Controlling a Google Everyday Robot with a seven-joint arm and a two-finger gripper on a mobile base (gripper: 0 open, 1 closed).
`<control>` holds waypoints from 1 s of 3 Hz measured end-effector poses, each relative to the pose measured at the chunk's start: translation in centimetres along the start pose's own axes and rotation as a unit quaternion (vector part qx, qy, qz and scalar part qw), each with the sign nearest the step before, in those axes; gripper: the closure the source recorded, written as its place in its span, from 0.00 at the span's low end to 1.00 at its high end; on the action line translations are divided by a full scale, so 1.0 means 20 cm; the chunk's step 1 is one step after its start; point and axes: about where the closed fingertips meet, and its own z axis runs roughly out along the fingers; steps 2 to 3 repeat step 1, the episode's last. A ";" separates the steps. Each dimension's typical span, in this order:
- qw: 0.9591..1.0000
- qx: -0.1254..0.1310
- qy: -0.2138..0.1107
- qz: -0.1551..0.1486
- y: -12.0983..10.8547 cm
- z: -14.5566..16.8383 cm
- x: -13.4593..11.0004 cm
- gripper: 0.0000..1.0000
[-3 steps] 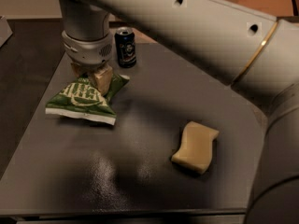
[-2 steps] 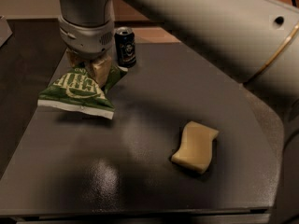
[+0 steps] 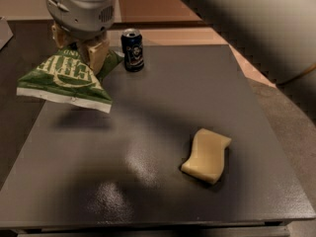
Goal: Pick green jalapeno chip bag
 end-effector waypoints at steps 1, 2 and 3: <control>1.000 0.007 0.001 -0.001 -0.02 0.00 0.00 1.00; 1.000 0.007 0.001 -0.001 -0.02 0.00 0.00 1.00; 1.000 0.007 0.001 -0.001 -0.02 0.00 0.00 1.00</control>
Offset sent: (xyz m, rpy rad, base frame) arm 0.0000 0.0000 0.0000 0.0000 0.0000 0.0000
